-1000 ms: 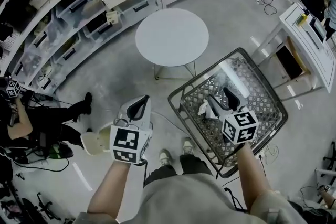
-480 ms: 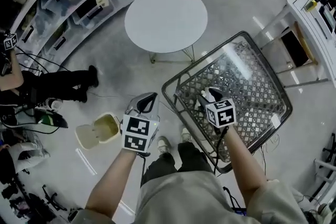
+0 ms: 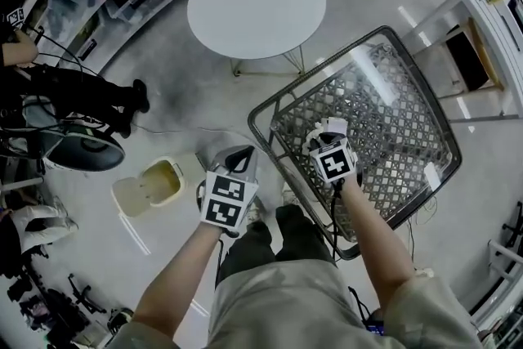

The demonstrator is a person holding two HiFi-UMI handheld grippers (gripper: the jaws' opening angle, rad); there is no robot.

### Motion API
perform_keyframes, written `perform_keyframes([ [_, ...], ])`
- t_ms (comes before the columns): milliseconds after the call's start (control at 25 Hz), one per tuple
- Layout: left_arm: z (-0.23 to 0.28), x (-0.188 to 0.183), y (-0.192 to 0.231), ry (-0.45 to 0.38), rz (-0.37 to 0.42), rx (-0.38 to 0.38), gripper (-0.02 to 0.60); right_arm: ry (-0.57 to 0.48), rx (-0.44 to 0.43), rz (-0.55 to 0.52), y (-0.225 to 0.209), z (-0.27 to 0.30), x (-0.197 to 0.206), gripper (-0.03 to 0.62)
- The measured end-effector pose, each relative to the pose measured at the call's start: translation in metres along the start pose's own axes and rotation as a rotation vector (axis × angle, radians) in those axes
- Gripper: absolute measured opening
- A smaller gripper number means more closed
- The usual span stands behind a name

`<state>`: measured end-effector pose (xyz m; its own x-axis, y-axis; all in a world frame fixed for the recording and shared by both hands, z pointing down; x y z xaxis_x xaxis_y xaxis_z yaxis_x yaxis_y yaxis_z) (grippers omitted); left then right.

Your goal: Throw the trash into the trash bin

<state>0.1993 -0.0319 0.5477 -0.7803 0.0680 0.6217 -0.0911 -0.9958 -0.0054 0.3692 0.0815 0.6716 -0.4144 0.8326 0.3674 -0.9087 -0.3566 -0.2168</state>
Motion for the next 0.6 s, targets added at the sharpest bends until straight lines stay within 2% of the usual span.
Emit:
perform_keyframes([
  [120, -0.001, 0.003, -0.006, 0.009, -0.01, -0.001, 0.002, -0.017, 0.001, 0.019, -0.004, 0.0, 0.002, 0.015],
  [360, -0.009, 0.01, -0.01, 0.012, -0.031, -0.028, 0.002, -0.051, -0.055, 0.069, -0.009, -0.006, 0.005, 0.006],
  [600, -0.027, 0.018, -0.008, -0.002, -0.051, -0.06, 0.002, -0.127, -0.112, 0.107, 0.001, -0.041, -0.002, 0.005],
])
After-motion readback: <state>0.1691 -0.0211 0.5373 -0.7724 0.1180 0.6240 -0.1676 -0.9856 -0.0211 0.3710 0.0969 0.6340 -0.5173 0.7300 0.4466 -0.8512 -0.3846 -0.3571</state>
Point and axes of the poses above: the fingertips, and each gripper's own axes: z forward along the fingers, y to its left, x out of its underside, the point moved 6 cm from there along -z, backward along the fingers, and after that the axes turned 11 degrees about z, right-handed, at the moved point
